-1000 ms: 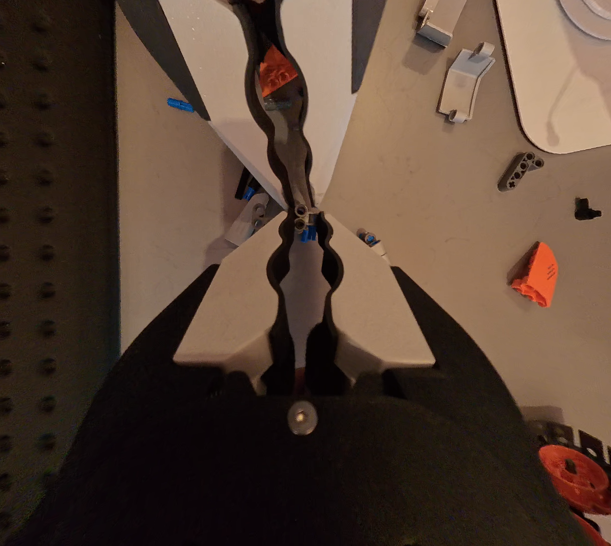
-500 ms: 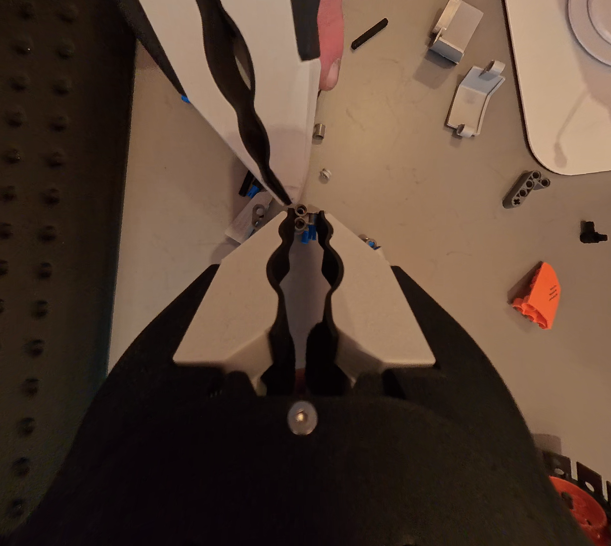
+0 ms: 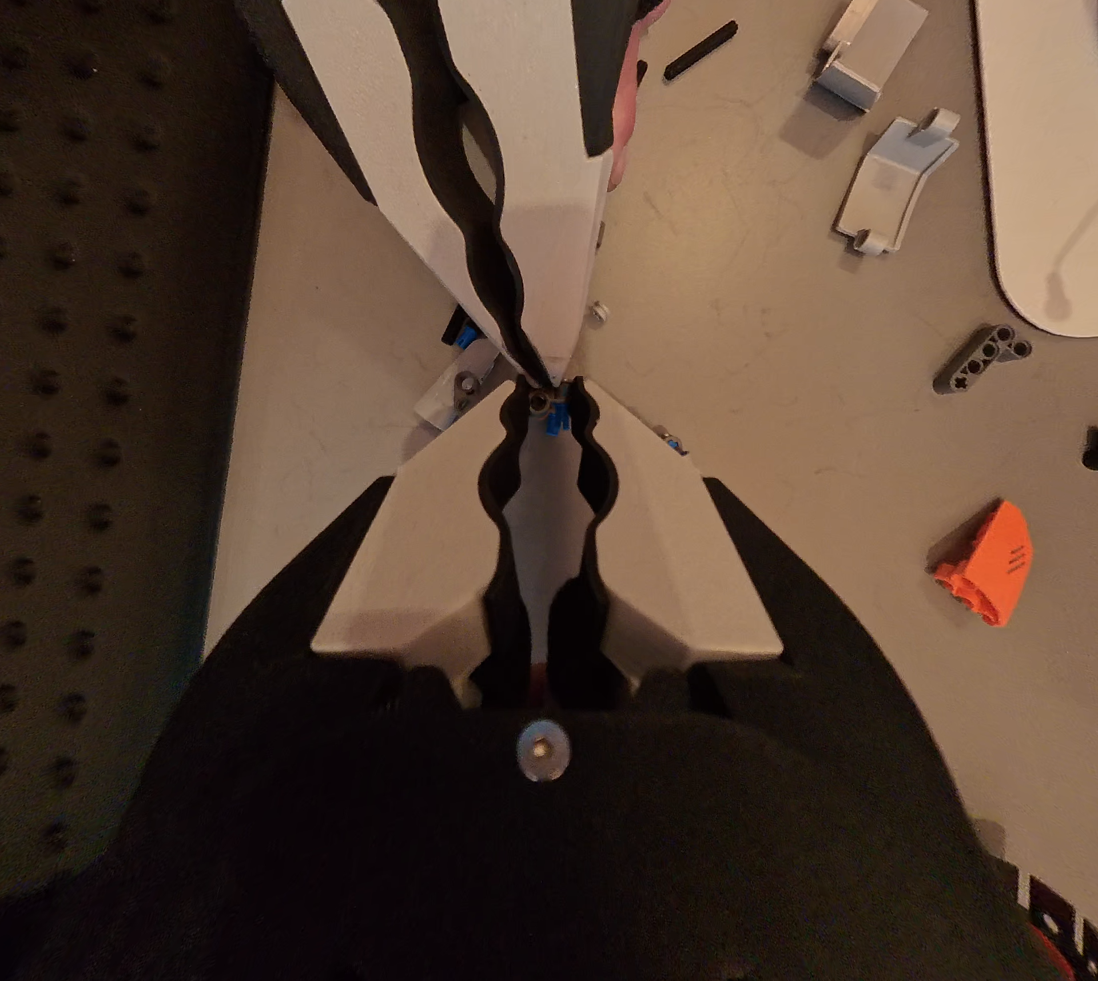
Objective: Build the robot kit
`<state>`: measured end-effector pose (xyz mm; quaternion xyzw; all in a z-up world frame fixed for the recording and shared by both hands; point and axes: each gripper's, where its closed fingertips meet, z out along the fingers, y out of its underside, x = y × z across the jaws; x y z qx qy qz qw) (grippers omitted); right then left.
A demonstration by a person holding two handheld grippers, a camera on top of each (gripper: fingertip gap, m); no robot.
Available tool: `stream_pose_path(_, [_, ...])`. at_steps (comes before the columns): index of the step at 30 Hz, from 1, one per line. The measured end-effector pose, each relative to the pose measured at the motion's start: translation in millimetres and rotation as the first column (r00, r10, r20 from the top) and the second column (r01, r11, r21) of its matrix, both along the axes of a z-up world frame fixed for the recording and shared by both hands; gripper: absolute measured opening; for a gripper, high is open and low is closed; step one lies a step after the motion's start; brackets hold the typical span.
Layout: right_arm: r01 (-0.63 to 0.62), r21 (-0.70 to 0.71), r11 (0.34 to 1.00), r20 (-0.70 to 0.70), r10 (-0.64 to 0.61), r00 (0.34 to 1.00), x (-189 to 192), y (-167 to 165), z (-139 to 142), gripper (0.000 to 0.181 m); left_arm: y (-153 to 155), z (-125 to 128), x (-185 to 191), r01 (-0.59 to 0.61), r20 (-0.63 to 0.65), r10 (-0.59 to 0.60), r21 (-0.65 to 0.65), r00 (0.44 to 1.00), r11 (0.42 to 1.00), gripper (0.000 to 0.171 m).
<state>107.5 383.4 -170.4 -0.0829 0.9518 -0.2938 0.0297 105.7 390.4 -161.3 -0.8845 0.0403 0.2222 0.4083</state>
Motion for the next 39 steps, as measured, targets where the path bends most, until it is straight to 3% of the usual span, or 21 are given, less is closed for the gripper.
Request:
stream_pose_path(6, [-0.028,0.033,0.999,0.037,0.027,0.999,1,-1,-1,0.013,0,0,0,-0.004,-0.010,0.004,0.015,1.000,1.000,0.000])
stream_pose_path(11, [0.008,-0.041,0.999,0.026,-0.007,1.000,1,2,2,0.013,-9,6,-3,0.013,0.004,-0.013,0.015,1.000,1.000,0.000])
stream_pose_path(16, [0.038,-0.095,0.995,0.034,-0.035,0.999,-1,6,3,0.012,-13,-5,2,0.017,0.130,-0.017,0.007,0.991,1.000,0.015])
stream_pose_path(18, [0.050,-0.179,0.983,0.042,-0.043,0.998,0,3,13,0.012,-12,-1,1,0.011,0.161,-0.017,0.041,0.987,0.999,0.018])
stream_pose_path(22, [0.110,-0.383,0.917,0.080,-0.086,0.993,-5,-4,45,0.012,-8,4,0,0.005,0.165,-0.020,0.088,0.986,0.996,0.018])
stream_pose_path(24, [0.123,-0.452,0.884,0.104,-0.084,0.991,-4,-4,57,0.012,-7,16,-5,-0.023,0.150,-0.001,0.153,0.989,0.988,0.008])
stream_pose_path(28, [0.140,-0.568,0.811,0.117,-0.088,0.989,-3,-2,78,0.012,-5,39,-3,-0.029,0.181,-0.024,0.285,0.983,0.958,0.004])
stream_pose_path(39, [0.162,-0.797,0.582,0.171,-0.041,0.984,3,3,130,0.013,-4,91,0,-0.098,0.250,-0.053,0.556,0.967,0.825,0.003])
